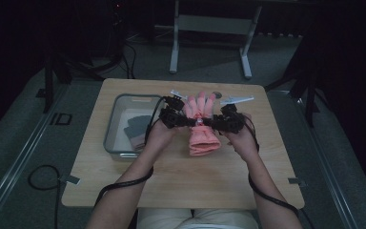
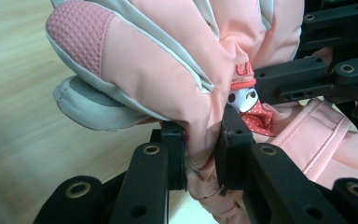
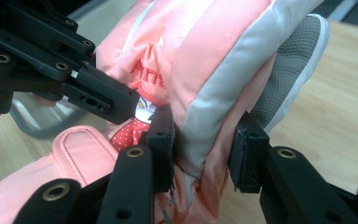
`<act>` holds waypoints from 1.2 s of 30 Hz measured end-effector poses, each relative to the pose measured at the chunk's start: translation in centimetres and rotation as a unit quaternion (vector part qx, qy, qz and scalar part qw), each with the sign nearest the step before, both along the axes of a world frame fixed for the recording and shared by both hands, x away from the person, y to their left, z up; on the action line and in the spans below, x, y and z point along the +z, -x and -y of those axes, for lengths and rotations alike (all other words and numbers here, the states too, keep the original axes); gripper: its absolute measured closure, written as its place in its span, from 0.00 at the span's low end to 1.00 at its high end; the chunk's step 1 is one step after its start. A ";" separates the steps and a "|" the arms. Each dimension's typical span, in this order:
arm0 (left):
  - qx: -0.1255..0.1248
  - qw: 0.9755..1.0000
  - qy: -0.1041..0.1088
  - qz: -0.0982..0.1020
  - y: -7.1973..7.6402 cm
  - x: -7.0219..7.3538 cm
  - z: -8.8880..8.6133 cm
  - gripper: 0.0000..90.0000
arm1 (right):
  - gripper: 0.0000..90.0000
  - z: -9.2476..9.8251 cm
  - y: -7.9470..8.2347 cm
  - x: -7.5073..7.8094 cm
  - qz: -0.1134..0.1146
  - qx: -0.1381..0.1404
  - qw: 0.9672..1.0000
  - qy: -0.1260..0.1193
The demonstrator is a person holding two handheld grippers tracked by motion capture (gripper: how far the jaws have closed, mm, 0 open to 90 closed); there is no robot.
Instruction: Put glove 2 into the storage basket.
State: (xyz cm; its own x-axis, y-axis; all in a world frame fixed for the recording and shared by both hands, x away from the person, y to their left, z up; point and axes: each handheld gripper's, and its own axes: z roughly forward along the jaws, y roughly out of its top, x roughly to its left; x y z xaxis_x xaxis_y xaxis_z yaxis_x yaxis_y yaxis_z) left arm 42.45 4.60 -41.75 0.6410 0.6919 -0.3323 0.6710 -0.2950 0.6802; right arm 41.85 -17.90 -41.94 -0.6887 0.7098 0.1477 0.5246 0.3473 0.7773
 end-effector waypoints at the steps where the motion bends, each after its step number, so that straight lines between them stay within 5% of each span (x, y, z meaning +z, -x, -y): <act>1: 0.001 1.000 0.000 0.001 0.0 0.3 -0.3 0.84 | 0.73 -0.4 -0.1 0.4 0.001 0.003 1.000 -0.001; 17: 0.040 0.999 -0.017 0.018 0.7 4.3 -5.9 0.84 | 0.73 -6.1 -0.9 4.0 0.026 0.040 0.999 -0.007; 36: 0.100 0.994 -0.033 0.016 2.6 5.3 -13.8 0.84 | 0.73 -14.5 -1.8 4.8 0.020 0.100 0.995 -0.010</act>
State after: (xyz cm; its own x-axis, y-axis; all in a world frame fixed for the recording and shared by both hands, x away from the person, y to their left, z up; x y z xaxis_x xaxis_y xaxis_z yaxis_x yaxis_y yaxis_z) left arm 39.87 18.41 -36.41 0.4981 0.8264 -0.2627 0.6986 -0.2029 0.6861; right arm 43.66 -3.38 -37.11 -0.8217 0.5549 0.1299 0.4144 0.4252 0.8047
